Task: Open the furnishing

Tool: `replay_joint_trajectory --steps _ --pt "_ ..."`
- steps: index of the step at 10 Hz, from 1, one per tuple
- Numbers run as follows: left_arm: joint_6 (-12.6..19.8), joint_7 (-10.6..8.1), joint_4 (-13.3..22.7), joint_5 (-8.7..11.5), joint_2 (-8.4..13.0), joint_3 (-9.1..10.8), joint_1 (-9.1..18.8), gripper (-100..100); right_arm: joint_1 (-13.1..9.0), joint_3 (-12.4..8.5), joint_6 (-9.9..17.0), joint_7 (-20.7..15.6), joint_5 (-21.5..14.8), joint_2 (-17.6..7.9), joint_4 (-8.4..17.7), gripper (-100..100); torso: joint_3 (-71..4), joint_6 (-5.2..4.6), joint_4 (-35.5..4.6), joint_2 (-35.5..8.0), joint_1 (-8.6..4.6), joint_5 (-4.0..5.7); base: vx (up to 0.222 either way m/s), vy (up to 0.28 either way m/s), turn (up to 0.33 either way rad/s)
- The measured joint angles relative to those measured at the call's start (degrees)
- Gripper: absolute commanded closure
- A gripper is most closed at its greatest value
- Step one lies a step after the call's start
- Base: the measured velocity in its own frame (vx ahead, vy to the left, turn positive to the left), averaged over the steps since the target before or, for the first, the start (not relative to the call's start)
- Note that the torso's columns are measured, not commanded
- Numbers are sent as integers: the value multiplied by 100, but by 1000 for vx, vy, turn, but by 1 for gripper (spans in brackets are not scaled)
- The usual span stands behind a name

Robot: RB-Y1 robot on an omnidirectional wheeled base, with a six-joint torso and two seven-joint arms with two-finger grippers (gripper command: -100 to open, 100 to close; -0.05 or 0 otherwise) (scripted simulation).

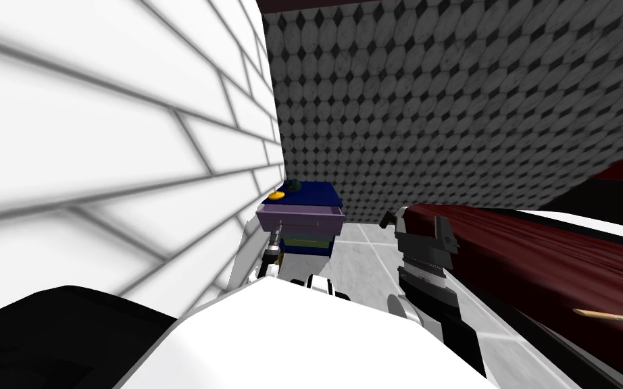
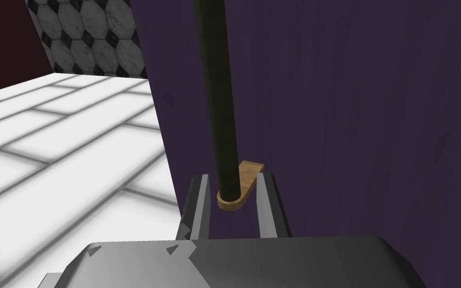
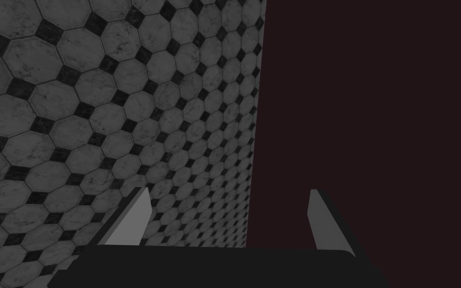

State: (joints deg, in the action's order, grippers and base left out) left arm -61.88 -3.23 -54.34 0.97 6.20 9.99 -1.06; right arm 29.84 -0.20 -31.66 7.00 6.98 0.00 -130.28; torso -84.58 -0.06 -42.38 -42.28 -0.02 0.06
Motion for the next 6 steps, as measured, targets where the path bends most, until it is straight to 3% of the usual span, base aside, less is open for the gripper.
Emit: replay_joint_trajectory --steps 6 --pt "-257 -334 1093 -6 453 161 839 100 0 0 0 0 0 0 0 0 16 14 -19 -30 -11 14 -131 -70 44"
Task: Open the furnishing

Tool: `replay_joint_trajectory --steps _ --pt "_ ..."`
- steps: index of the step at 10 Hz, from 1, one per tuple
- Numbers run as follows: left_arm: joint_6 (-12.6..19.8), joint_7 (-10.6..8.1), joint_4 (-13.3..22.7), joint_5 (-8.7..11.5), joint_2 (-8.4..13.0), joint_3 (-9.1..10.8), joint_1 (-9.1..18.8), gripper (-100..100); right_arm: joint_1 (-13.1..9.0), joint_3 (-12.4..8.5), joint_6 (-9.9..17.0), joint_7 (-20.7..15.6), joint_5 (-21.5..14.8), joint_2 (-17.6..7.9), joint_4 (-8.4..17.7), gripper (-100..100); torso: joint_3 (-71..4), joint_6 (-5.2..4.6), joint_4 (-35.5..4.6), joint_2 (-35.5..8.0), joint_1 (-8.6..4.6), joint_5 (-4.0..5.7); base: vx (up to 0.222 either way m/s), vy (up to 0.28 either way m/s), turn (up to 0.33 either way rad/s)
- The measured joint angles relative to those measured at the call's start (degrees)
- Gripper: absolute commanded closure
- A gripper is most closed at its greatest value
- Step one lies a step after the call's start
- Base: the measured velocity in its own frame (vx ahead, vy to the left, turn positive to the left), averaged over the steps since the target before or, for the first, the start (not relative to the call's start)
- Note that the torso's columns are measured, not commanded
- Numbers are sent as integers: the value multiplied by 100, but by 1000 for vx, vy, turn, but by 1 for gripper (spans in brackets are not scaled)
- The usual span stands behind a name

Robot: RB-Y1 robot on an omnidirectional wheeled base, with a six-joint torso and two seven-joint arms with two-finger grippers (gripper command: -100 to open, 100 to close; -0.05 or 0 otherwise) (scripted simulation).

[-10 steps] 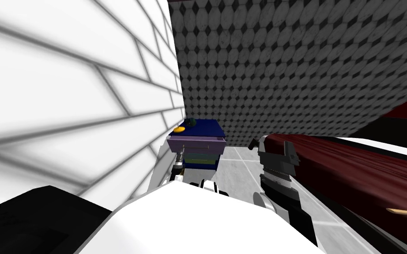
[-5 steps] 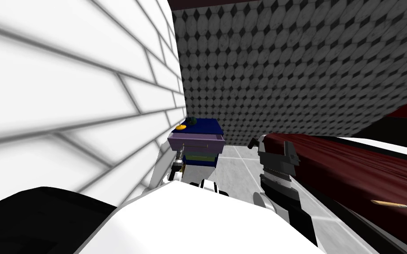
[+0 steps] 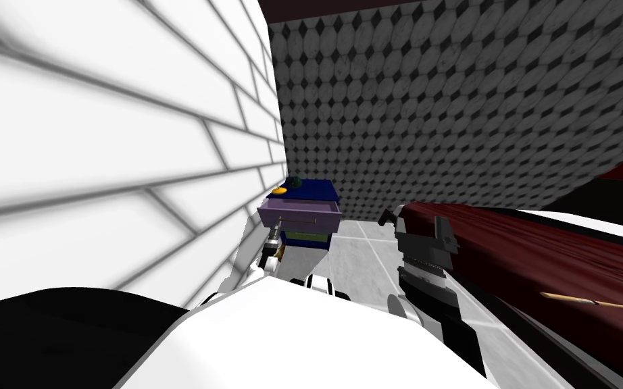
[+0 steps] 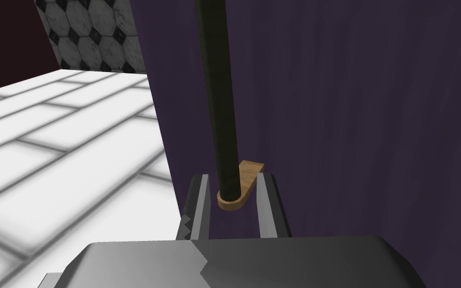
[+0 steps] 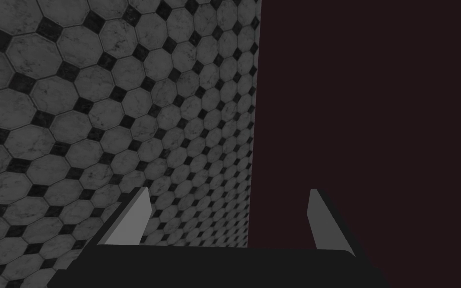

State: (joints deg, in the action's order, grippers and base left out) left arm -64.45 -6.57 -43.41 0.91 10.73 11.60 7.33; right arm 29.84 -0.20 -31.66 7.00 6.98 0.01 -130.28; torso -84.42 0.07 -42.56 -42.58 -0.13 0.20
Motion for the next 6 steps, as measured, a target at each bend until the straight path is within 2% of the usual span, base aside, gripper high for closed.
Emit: replay_joint_trajectory --steps 1,6 --pt "3 -14 38 1 4 4 -3 100 1 -1 0 0 0 -1 0 0 -11 -7 4 21 4 -2 -44 33 18" --pt "0 675 -209 824 22 -839 -97 100 1 -1 0 0 0 -1 0 0 2 7 -5 -3 -3 4 -57 53 1"
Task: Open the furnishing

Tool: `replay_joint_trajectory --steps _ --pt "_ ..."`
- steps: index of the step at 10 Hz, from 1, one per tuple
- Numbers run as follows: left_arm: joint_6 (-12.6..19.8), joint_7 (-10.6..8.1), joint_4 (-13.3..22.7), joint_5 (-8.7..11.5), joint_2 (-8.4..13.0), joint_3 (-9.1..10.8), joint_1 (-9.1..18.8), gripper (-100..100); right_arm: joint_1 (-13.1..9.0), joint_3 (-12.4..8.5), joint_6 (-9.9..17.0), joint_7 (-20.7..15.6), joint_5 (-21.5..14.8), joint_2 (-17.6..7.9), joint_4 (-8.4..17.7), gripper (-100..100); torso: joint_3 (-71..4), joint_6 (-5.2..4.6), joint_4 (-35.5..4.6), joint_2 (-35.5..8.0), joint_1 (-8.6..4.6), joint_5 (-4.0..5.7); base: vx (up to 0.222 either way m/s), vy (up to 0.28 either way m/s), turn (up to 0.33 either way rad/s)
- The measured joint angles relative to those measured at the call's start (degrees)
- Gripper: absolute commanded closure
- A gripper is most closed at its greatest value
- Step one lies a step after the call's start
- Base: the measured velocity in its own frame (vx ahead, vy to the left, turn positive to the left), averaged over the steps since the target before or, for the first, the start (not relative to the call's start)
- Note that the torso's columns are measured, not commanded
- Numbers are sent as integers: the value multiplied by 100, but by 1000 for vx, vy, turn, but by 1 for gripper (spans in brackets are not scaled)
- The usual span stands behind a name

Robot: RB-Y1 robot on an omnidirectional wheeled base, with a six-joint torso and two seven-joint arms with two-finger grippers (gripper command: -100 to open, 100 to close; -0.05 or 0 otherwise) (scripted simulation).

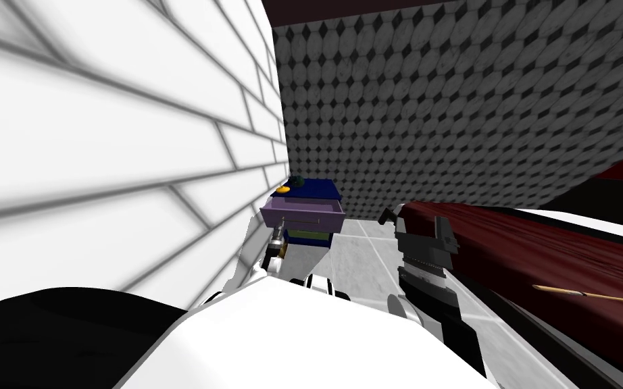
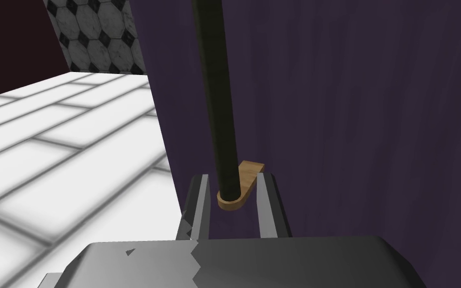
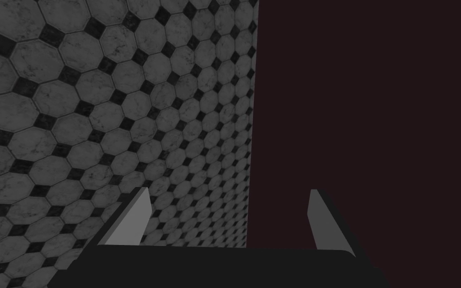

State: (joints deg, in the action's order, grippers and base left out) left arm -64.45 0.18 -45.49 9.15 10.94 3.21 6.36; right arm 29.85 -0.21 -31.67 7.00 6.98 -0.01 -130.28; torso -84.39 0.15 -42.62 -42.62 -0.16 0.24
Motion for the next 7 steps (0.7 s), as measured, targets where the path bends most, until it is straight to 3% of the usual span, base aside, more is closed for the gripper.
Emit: replay_joint_trajectory --steps 4,5,7 --pt "72 525 -293 635 22 -624 -95 100 0 0 0 0 0 0 0 0 7 -2 -13 -13 -3 6 -48 49 3" --pt "25 658 -255 805 34 -798 -58 -100 0 0 0 0 0 0 0 0 6 -2 -13 -14 2 5 -61 20 26" --pt "339 682 -451 808 74 -744 79 -100 -1 1 0 0 0 1 0 0 -4 -13 22 11 -8 -14 -83 -32 26"
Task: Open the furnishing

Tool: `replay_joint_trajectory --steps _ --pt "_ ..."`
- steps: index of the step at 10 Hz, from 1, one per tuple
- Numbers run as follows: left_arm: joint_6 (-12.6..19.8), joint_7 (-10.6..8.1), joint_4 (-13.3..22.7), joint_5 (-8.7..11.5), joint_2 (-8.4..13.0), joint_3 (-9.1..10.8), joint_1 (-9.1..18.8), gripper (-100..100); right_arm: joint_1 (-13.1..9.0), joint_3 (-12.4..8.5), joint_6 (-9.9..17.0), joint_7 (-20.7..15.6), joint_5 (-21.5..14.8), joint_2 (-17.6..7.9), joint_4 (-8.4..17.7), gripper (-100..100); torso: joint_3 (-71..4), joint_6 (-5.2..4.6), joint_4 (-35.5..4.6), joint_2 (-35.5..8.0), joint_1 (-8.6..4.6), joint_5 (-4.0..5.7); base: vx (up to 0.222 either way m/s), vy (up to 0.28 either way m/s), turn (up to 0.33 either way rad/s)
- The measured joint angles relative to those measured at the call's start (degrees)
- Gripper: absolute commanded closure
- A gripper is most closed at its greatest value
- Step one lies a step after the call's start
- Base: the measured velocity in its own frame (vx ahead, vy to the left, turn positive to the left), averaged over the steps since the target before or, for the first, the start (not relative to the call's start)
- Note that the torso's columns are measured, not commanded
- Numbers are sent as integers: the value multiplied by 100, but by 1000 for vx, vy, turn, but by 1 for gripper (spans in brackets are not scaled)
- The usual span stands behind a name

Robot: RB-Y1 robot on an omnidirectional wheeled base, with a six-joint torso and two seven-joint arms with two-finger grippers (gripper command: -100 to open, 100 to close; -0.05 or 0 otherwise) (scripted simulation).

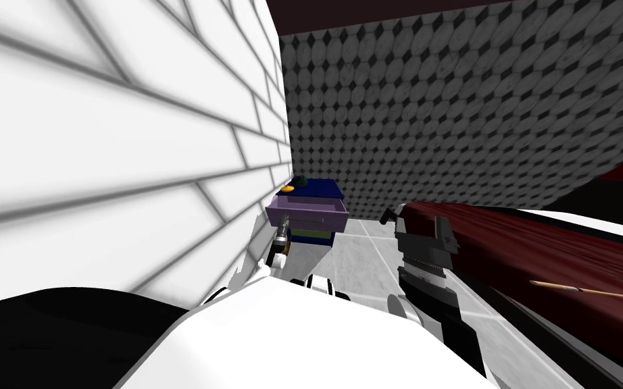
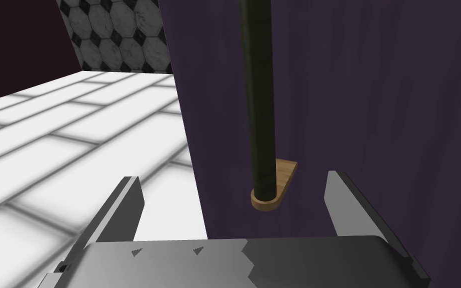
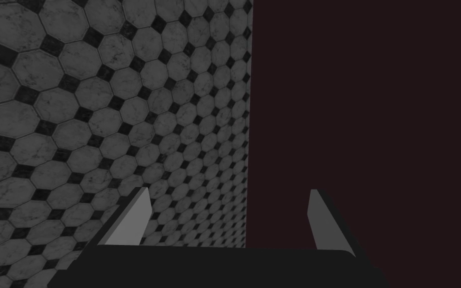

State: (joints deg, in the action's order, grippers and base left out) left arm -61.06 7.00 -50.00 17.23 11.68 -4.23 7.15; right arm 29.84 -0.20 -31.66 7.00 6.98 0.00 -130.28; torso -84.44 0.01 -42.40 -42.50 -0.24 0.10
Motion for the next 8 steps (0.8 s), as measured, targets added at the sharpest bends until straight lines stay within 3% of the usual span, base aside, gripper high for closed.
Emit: replay_joint_trajectory --steps 4,7,8 --pt "402 -95 101 -6 80 126 405 -100 1 -1 0 0 0 -1 0 0 -7 -6 -11 9 14 2 -65 -20 19" --pt "814 -108 -33 -8 128 204 601 -100 1 0 0 0 0 -1 0 0 21 0 -44 -37 -8 21 -49 -12 15" --pt "854 -110 -23 -8 126 205 593 0 1 0 0 0 0 -1 0 0 17 0 -32 -26 -3 14 0 0 0"
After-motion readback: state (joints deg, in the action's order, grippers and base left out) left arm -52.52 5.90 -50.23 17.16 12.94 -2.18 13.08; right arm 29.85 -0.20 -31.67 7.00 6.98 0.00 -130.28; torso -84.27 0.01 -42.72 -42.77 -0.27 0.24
